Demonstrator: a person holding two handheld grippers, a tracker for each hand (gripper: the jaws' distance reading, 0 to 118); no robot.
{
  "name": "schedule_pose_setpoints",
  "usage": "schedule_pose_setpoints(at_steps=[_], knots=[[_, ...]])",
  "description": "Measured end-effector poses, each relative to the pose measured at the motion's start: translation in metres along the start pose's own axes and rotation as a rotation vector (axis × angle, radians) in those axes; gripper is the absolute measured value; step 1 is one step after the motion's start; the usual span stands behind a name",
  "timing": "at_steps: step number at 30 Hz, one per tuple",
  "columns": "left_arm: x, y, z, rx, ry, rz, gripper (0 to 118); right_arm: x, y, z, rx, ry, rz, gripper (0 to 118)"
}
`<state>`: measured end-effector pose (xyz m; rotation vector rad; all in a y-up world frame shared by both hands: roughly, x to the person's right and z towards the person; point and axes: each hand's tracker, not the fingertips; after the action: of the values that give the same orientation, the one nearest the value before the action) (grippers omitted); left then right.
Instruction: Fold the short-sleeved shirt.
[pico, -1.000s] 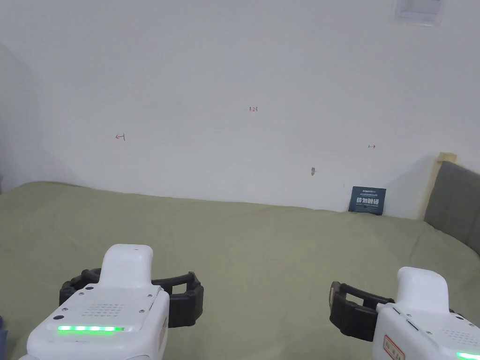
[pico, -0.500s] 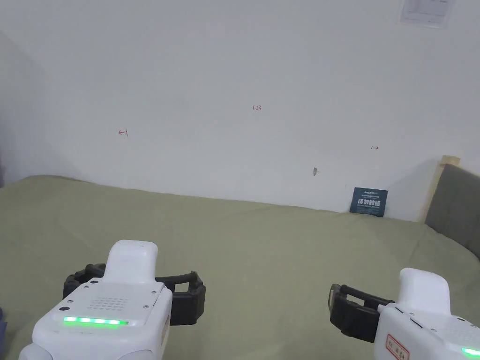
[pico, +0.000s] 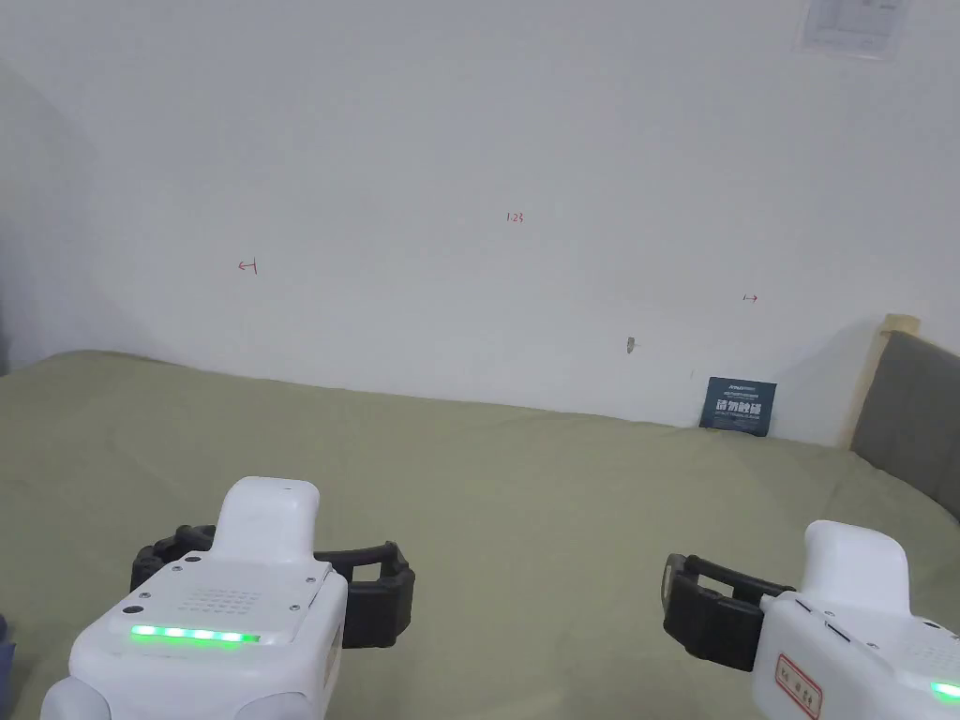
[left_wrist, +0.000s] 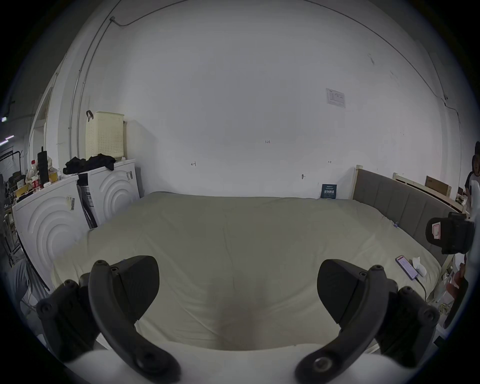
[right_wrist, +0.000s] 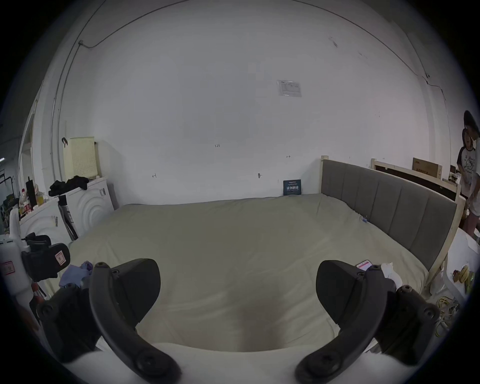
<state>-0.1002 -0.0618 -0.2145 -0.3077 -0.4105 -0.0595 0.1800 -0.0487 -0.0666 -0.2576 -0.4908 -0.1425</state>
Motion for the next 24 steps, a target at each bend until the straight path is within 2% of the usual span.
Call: schedule_pose_setpoints(at_steps=[4, 11, 24], knots=[[-0.0002, 0.0030, 0.0003, 0.004, 0.001, -0.001, 118, 0.0052, 0.0000, 0.0006, -0.023, 0.068, -0.077, 118], [0.0007, 0.0046, 0.0008, 0.003, 0.000, -0.006, 118, 0.0028, 0.0036, 0.0013, -0.009, 0.037, -0.044, 118], [0.0012, 0.0038, -0.0040, -0.015, 0.006, -0.007, 118, 0.0016, 0.0076, -0.0018, -0.014, 0.032, -0.034, 118]])
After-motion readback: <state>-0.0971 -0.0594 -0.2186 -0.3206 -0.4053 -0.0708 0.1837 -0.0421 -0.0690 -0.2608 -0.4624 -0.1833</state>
